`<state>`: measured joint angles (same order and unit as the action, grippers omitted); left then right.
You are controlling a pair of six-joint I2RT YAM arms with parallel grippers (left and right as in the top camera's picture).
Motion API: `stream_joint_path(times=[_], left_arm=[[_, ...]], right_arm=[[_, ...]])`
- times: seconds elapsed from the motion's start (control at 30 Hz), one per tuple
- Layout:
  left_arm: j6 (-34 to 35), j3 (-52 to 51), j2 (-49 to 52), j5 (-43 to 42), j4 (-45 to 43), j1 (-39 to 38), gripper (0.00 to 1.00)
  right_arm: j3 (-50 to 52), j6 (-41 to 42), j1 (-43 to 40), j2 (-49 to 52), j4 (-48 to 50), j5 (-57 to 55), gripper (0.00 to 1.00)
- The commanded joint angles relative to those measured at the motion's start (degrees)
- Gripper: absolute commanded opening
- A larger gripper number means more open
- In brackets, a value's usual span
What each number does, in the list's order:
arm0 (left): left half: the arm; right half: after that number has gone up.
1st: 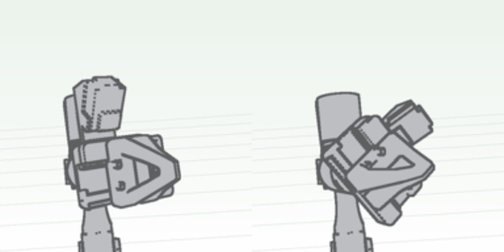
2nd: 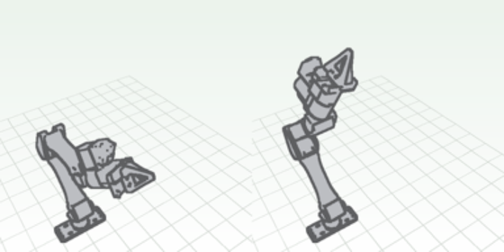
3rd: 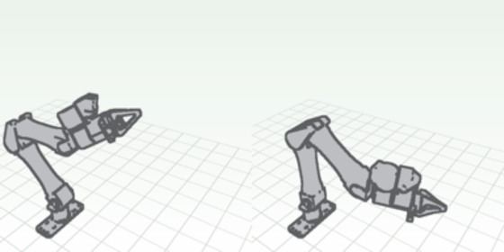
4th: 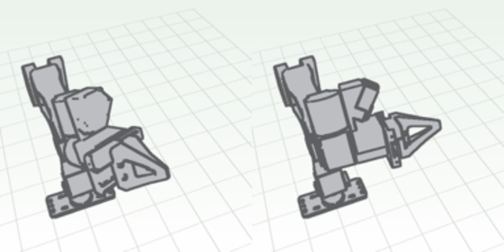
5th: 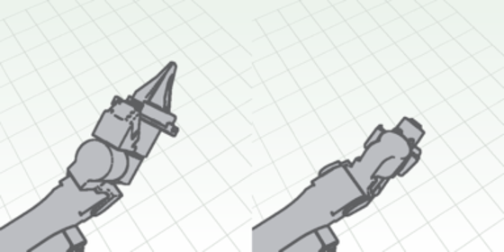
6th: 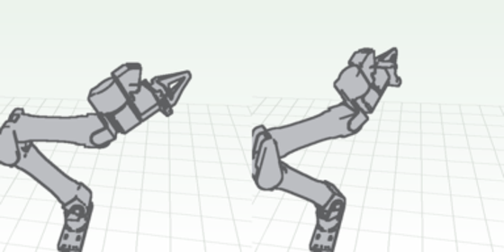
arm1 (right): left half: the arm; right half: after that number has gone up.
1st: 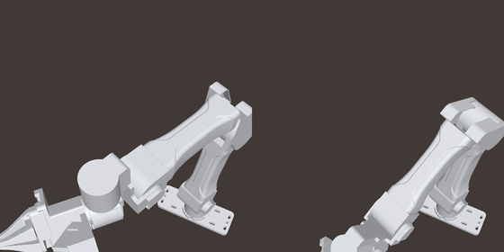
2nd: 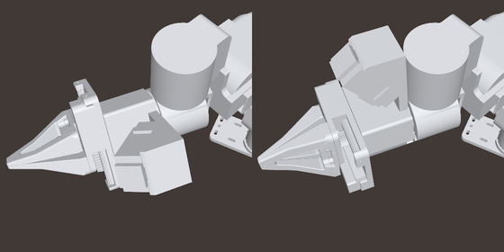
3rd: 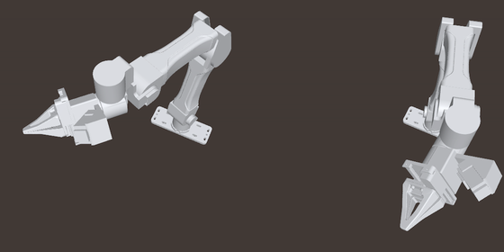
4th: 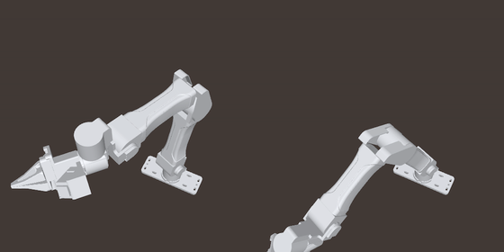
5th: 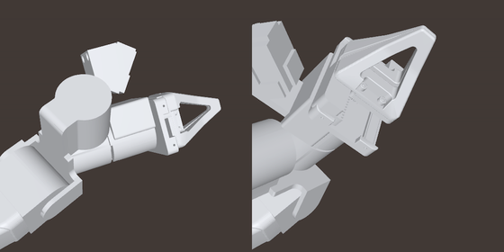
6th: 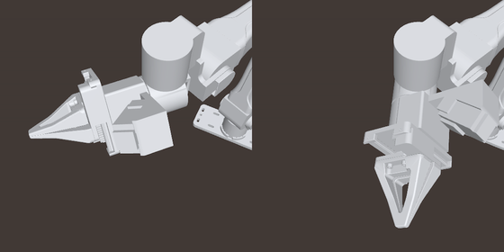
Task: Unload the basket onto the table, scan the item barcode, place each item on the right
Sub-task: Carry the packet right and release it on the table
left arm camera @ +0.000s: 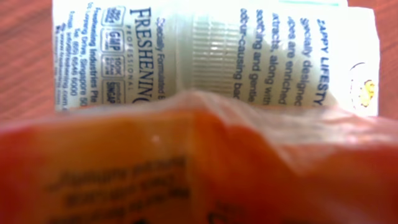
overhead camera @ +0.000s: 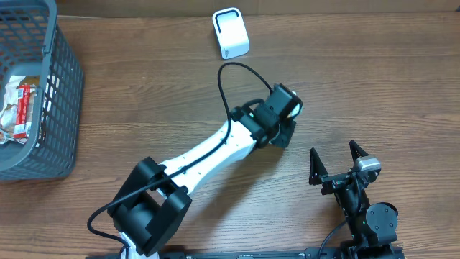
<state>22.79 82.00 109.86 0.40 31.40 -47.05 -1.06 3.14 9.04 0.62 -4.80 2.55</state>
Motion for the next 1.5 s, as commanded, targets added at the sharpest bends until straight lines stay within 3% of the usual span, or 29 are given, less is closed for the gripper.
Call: stream_joint_path(times=[0.0, 0.2, 0.27, 0.4, 0.77, 1.13, 1.47], left_arm=[[2.12, -0.24, 0.61, -1.09, -1.11, -2.25, 0.56], [2.10, -0.24, 2.73, -0.20, -1.70, -4.37, 0.65], [2.10, -0.24, 2.86, -0.24, -1.70, -4.37, 0.80], [2.10, -0.24, 2.86, -2.21, -1.66, -4.37, 1.00], [1.40, 5.90, -0.37, -2.89, 1.57, -4.09, 1.00], [-6.49, 21.70, -1.46, 1.20, 17.14, -0.92, 1.00], [-13.70, 38.64, -1.49, 3.39, 28.81, 9.38, 1.00]], right_arm=[[0.61, -0.15, -0.17, -0.46, 0.13, -0.33, 1.00], [0.61, -0.15, -0.17, -0.46, 0.13, -0.33, 1.00], [0.61, -0.15, -0.17, -0.46, 0.13, -0.33, 1.00], [0.61, -0.15, -0.17, -0.46, 0.13, -0.33, 1.00], [0.61, -0.15, -0.17, -0.46, 0.15, -0.33, 1.00], [0.61, -0.15, -0.17, -0.46, 0.13, -0.33, 1.00], [0.61, -0.15, -0.15, -0.46, 0.13, -0.33, 1.00]])
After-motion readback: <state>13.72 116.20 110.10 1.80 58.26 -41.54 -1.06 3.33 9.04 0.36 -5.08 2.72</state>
